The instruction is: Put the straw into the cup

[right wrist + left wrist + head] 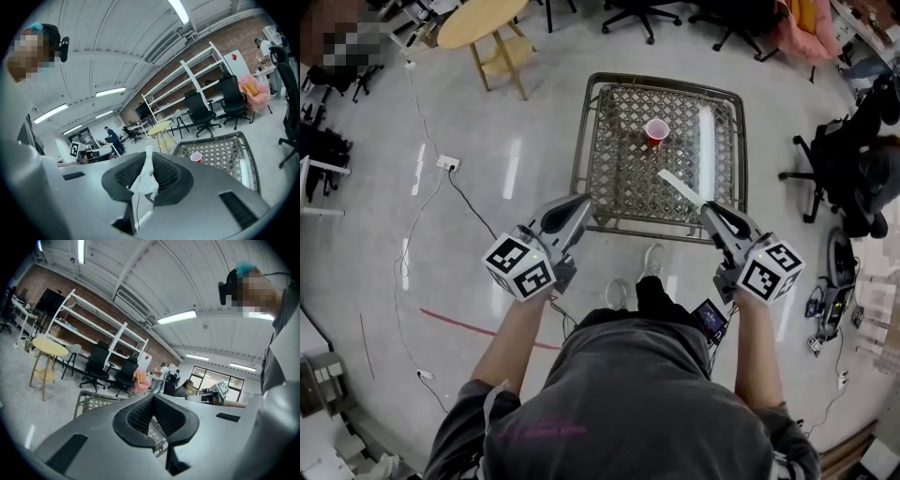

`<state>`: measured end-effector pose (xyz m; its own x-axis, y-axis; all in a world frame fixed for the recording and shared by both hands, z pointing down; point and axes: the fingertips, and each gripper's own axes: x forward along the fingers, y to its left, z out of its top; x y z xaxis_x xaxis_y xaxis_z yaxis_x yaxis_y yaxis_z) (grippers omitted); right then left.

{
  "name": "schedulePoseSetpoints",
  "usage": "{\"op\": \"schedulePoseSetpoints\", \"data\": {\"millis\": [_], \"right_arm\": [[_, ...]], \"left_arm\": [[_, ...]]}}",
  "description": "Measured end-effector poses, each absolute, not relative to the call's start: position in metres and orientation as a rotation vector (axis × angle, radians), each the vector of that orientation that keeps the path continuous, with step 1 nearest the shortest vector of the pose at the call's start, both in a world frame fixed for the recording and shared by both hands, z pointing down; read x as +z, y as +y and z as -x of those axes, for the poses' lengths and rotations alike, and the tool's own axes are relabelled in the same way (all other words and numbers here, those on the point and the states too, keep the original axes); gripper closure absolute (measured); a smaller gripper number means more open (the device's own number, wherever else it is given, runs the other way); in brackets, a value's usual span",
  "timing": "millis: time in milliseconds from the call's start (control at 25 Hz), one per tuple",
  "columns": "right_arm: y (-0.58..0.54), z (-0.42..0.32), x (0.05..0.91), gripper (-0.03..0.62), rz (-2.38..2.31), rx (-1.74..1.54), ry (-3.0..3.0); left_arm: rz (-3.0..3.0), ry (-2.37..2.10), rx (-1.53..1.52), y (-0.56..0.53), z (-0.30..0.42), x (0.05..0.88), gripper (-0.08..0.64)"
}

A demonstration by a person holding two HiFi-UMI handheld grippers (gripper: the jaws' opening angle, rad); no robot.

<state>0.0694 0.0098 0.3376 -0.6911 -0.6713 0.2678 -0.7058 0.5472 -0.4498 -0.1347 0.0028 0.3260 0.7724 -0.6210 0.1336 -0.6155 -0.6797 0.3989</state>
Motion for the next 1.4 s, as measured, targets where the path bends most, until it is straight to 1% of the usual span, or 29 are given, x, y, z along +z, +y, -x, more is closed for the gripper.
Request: {"op": "schedulePoseSetpoints", "data": {"millis": [640,1400], "right_arm": [[-0.080,-0.118,0.364,0.548,-1.108,0.852,-2.688],[-0.154,-0.157,0.400,0.548,-1.030,0.863,-2.678]], "left_arm": [[-2.466,-0.993,0.017,-0.068,0.083,0.353,0.549],[-2.390,-1.058,0.084,-0.103,0.047,0.381,0.549]]}}
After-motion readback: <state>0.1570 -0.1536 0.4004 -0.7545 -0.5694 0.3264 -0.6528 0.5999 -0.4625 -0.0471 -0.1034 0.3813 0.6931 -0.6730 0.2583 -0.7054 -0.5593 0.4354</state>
